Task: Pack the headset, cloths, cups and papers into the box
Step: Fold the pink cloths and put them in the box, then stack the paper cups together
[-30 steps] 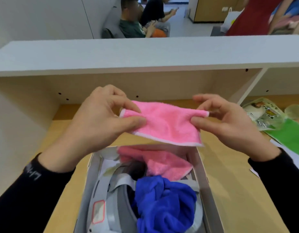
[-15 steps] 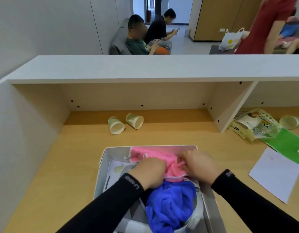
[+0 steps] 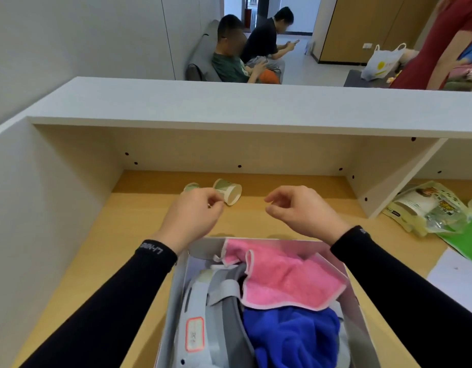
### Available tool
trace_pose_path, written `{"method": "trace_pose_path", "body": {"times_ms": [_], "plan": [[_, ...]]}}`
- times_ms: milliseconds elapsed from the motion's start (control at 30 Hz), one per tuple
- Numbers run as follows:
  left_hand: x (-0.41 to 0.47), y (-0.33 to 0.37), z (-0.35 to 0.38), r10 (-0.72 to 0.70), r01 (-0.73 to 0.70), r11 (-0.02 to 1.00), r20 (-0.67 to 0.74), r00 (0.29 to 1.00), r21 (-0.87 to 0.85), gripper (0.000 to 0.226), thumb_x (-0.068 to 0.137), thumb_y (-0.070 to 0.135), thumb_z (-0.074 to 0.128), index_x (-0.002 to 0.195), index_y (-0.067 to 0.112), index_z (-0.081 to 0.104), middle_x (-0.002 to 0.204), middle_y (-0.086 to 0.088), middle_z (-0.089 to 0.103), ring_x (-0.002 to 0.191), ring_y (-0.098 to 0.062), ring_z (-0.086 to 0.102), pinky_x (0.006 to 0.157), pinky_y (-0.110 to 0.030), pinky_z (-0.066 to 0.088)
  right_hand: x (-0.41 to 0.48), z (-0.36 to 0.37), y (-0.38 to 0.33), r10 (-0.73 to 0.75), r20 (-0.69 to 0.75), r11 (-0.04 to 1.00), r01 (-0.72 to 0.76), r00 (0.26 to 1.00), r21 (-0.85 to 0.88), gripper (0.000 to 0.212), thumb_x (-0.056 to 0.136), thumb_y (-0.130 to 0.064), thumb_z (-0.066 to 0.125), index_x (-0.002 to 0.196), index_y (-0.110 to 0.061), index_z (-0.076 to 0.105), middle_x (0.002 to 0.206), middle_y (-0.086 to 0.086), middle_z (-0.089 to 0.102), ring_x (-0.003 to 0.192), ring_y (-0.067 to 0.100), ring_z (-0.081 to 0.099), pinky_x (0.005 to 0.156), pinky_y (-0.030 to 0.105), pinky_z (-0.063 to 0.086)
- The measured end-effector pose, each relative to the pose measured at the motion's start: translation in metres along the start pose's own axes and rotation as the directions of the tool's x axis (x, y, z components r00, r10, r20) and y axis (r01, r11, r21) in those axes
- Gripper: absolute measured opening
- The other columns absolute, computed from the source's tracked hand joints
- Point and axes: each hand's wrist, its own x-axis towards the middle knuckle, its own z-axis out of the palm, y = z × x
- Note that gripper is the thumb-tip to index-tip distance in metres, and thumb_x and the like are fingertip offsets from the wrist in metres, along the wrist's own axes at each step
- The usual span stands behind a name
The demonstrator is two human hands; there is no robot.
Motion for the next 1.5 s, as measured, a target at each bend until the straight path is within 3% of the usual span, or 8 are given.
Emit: {"method": "trace_pose_path", "body": {"times_ms": [233,400,700,867,967,1167,1333,1500], "plan": [[0.045,-0.071,0.021,-0.240,0.218,0.968,0.193,0.951,0.128,0.029,0.088,0.026,0.051,0.114,0.025,0.065,0.122,-0.003,0.064,0.100,-0.020,0.060,0.083,-0.028,0.048,0.057,0.038,0.004,0.075,0.146,0.996,-0.082,0.986,0.041,0.029,0.091,-0.022,0.052,0.118,-0.021,0.061,0.118,0.000,0.063,0.085,0.013,0.062,0.068,0.021,0.045],[0.084,-0.094,0.048,-0.291,0.202,0.948,0.413,0.863,0.246,0.047,0.092,0.032,0.047,0.139,0.029,0.042,0.158,-0.015,0.015,0.141,-0.030,0.030,0.111,-0.034,0.029,0.100,0.066,0.001,0.176,0.306,0.971,-0.217,0.936,0.105,0.047,0.092,-0.014,0.049,0.137,-0.024,0.045,0.146,0.005,0.044,0.114,0.021,0.056,0.082,0.026,0.045],[0.110,-0.109,0.081,-0.353,0.191,0.911,0.449,0.821,0.365,0.063,0.090,0.023,0.042,0.148,0.021,0.016,0.157,-0.014,0.010,0.130,-0.034,0.042,0.105,-0.038,0.039,0.141,0.113,0.007,0.280,0.425,0.867,-0.417,0.861,0.274,0.061,0.089,-0.002,0.042,0.144,-0.026,0.036,0.139,0.011,0.049,0.117,0.023,0.057,0.088,0.028,0.048],[0.101,-0.106,0.077,-0.321,0.196,0.924,0.385,0.865,0.329,0.063,0.091,0.024,0.045,0.146,0.009,0.018,0.159,-0.011,0.008,0.135,-0.030,0.037,0.107,-0.036,0.036,0.147,0.128,0.012,0.282,0.370,0.852,-0.408,0.886,0.329,0.063,0.087,-0.007,0.052,0.145,-0.017,0.032,0.153,0.005,0.032,0.129,0.024,0.045,0.101,0.029,0.042],[0.094,-0.102,0.066,-0.293,0.212,0.937,0.299,0.908,0.277,0.054,0.090,0.024,0.049,0.139,0.007,0.033,0.146,-0.014,0.035,0.124,-0.030,0.047,0.100,-0.037,0.041,0.142,0.122,0.010,0.260,0.254,0.884,-0.336,0.932,0.326,0.053,0.090,-0.015,0.053,0.141,-0.015,0.040,0.147,0.003,0.042,0.130,0.021,0.044,0.106,0.029,0.037],[0.079,-0.067,0.038,-0.145,0.135,0.981,0.059,0.988,0.139,0.063,0.078,0.037,0.070,0.129,0.008,0.049,0.130,-0.009,0.050,0.113,-0.027,0.053,0.092,-0.034,0.043,0.113,0.081,0.014,0.127,-0.059,0.990,-0.122,0.990,0.072,0.023,0.090,-0.022,0.057,0.109,-0.016,0.068,0.122,0.000,0.065,0.109,0.014,0.059,0.086,0.021,0.041],[0.072,-0.028,0.016,0.000,0.008,0.995,-0.083,0.997,0.102,0.051,0.078,0.051,0.065,0.111,0.013,0.062,0.114,-0.004,0.062,0.096,-0.020,0.057,0.076,-0.028,0.043,0.077,0.039,0.016,0.092,-0.223,0.995,-0.079,0.970,0.068,0.022,0.085,-0.016,0.063,0.107,-0.019,0.064,0.091,-0.006,0.066,0.089,0.014,0.061,0.075,0.024,0.045],[0.059,0.011,0.006,0.132,-0.132,0.991,-0.099,0.986,0.005,0.041,0.081,0.053,0.061,0.098,0.016,0.065,0.102,0.000,0.065,0.085,-0.013,0.052,0.072,-0.026,0.040,0.037,0.015,0.033,0.073,-0.229,0.984,-0.108,0.971,-0.144,0.017,0.084,-0.013,0.062,0.097,-0.015,0.074,0.103,0.003,0.073,0.099,0.020,0.065,0.084,0.029,0.048]]}}
